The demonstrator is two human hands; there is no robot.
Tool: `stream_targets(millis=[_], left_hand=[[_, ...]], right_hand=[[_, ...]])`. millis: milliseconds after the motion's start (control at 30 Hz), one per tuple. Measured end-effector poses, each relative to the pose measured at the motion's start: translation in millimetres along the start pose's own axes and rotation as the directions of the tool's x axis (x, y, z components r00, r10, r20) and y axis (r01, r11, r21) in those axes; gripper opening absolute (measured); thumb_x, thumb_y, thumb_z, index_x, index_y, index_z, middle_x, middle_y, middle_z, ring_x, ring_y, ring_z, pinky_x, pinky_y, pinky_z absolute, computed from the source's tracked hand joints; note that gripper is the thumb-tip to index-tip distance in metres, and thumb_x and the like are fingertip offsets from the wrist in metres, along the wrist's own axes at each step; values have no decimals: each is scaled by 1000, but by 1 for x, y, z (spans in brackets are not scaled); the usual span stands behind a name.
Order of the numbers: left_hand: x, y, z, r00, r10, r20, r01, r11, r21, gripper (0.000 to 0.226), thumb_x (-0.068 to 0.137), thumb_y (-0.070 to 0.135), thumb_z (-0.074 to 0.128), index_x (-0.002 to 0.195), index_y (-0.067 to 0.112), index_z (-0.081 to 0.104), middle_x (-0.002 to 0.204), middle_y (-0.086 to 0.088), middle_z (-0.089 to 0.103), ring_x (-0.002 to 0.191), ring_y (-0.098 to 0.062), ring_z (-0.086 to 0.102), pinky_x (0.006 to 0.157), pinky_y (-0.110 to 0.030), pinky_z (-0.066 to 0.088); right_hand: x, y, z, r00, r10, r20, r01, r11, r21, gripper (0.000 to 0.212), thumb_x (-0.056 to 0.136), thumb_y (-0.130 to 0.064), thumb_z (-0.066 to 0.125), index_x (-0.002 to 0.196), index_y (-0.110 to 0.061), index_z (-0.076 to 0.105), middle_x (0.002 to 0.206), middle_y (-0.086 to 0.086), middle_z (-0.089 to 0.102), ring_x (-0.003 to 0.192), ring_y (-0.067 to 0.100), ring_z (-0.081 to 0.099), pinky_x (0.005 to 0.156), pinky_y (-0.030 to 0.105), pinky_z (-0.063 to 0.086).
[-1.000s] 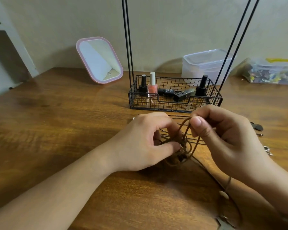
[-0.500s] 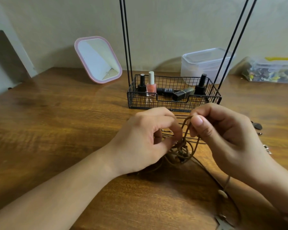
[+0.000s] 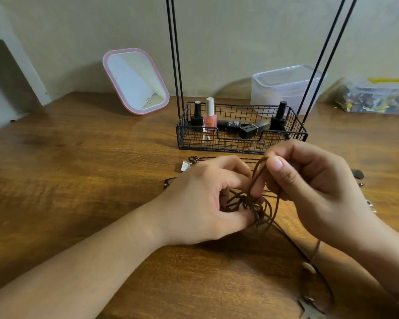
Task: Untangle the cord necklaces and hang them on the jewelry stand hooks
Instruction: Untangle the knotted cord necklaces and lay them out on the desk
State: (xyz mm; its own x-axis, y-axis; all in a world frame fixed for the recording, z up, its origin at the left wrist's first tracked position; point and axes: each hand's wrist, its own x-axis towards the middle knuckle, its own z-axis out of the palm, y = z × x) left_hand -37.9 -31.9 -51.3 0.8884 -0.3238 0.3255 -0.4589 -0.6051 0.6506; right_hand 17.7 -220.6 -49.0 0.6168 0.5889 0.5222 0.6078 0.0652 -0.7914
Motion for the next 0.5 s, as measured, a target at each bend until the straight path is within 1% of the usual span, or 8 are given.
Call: stream_targets(millis=[100,200,233,300,333,367,433,500], left_hand=[[1,0,1,1000,16,4,-16,999,42,17,81,26,81,96,23,76,104,16,58,101,-9,61,81,-28,54],[0,1,-1,999,-2,-33,3,1000,23,18,79,30,80,94,23,74,105,15,56,104,-11,59,83,-26,52],[0,2,-2,999,-5,-42,7,999,34,17,79,30,78,93,22,72,105,14,55,104,-12,59,82,-26,51],[0,4,-3,999,0,-47,2,999,41,9,79,25,72,86,21,69,102,12,54,102,-15,58,80,-33,52],[0,4,-4,999,11,-46,-9,999,33,4,79,22,69,81,21,66,100,10,54,101,-16,58,79,-35,52],[0,5,-4,998,27,-55,-25,999,39,6,79,18,67,76,22,62,98,9,54,100,-17,57,79,-35,51],[1,4,-3,993,67,-95,-61,996,67,12,80,16,63,73,25,59,94,6,55,99,-17,57,79,-36,50],[1,1,-4,987,93,-130,-82,993,84,10,84,17,60,74,20,63,92,4,58,96,-17,58,77,-36,51]], right_hand=[[0,-1,1,999,-19,-27,21,998,66,18,99,-34,49,91,-22,60,76,1,72,61,9,59,58,16,45],[1,-2,0,993,-13,-119,31,987,155,17,97,-36,48,91,-21,55,73,5,70,61,32,56,53,19,44],[1,-2,-1,991,-9,-135,32,985,171,18,97,-37,47,92,-21,54,72,6,69,62,37,54,50,21,41],[0,-1,-1,989,13,-149,17,980,199,19,96,-40,46,93,-23,54,70,7,68,61,42,48,47,30,33],[0,-1,-1,987,30,-158,5,975,220,18,95,-40,47,92,-24,55,68,8,68,60,43,46,47,33,30],[0,0,-2,984,45,-171,-3,971,237,17,94,-39,47,91,-25,56,67,9,68,58,41,45,47,34,28],[0,-1,-3,979,63,-192,-17,972,234,17,92,-38,48,89,-23,56,64,8,66,53,30,46,46,32,29],[0,-2,-4,977,69,-203,-25,977,210,19,92,-37,49,85,-20,55,63,7,65,52,23,47,45,28,31]])
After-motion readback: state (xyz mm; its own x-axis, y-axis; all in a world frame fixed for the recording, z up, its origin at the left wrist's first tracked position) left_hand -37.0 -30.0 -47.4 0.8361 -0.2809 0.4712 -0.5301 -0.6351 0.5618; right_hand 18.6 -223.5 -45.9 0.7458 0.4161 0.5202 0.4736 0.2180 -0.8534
